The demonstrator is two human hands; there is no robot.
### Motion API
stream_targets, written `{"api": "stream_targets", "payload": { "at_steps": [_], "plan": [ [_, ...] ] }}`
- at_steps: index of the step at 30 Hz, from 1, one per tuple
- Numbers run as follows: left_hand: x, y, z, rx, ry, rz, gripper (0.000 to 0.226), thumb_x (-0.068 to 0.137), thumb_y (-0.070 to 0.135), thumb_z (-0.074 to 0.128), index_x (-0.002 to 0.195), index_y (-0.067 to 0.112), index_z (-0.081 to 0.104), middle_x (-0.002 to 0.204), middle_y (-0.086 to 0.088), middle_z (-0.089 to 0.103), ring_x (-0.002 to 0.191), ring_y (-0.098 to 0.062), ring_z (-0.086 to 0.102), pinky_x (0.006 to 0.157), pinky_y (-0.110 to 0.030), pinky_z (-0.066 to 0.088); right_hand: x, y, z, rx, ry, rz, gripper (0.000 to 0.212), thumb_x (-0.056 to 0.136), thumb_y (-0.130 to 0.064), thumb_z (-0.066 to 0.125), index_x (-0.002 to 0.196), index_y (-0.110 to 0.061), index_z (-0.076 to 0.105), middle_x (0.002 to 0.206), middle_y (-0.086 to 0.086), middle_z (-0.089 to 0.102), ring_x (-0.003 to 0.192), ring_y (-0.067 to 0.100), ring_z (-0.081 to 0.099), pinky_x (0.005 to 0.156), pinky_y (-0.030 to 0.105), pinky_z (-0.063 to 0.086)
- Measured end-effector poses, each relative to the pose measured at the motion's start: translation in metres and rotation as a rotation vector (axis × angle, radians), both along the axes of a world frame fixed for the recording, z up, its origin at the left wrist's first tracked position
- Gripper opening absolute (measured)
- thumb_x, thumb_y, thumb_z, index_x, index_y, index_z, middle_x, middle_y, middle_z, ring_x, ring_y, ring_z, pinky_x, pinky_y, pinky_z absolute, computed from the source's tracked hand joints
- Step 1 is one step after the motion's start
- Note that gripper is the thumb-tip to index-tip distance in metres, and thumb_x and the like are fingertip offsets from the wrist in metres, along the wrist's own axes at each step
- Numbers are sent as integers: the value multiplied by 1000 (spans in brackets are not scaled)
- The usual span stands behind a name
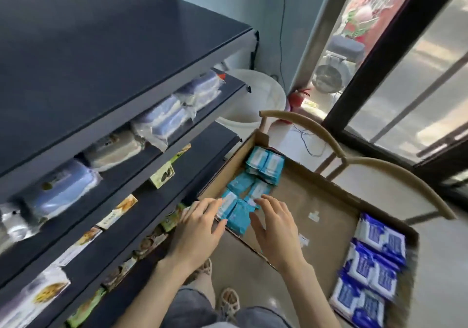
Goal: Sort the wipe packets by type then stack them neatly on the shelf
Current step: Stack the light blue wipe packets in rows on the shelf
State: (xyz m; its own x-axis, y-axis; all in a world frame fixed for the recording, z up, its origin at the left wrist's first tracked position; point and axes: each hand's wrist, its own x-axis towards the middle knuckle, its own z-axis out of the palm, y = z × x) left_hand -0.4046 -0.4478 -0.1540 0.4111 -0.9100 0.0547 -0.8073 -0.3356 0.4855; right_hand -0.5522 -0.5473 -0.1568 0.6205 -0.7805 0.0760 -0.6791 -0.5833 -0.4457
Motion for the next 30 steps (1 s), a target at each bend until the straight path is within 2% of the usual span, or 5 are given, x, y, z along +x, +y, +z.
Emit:
{"api": "stream_targets", "payload": {
  "at_steps": [4,8,13,20,30],
  "plan": [
    [3,-36,-14,45,59,-74,38,91,26,59,128,17,55,124,1,58,114,-18,52,97,-33,36,-6,-24,-15,81,19,-84,32,88,-21,65,118,-10,62,122,9,62,109,30,58,89,41,50],
    [25,-80,-33,112,118,-113,39,93,27,55,131,19,51,126,1,55,117,-16,50,99,-31,33,9,-58,-36,184,50,-135,36,95,-25,55,129,-14,55,134,3,54,121,22,49,99,34,41],
    [64,-136,-76,277,182,-137,40,95,26,51,134,20,47,128,2,53,116,-16,49,98,-29,34,45,-103,-77,327,89,-230,33,95,-24,54,126,-12,56,129,4,56,114,23,50,95,32,41],
    [96,-210,-166,474,348,-111,36,94,20,53,130,15,50,123,-3,54,111,-22,52,94,-42,46,87,-161,-162,516,133,-345,31,97,-23,48,125,-11,55,125,3,56,110,21,49,91,28,39],
    [97,-243,-320,789,443,89,46,92,15,54,135,7,41,132,-13,47,119,-32,46,99,-39,36,102,-170,-308,836,174,-562,34,97,-24,49,128,-11,50,126,6,53,114,22,48,86,28,36]
  ]
}}
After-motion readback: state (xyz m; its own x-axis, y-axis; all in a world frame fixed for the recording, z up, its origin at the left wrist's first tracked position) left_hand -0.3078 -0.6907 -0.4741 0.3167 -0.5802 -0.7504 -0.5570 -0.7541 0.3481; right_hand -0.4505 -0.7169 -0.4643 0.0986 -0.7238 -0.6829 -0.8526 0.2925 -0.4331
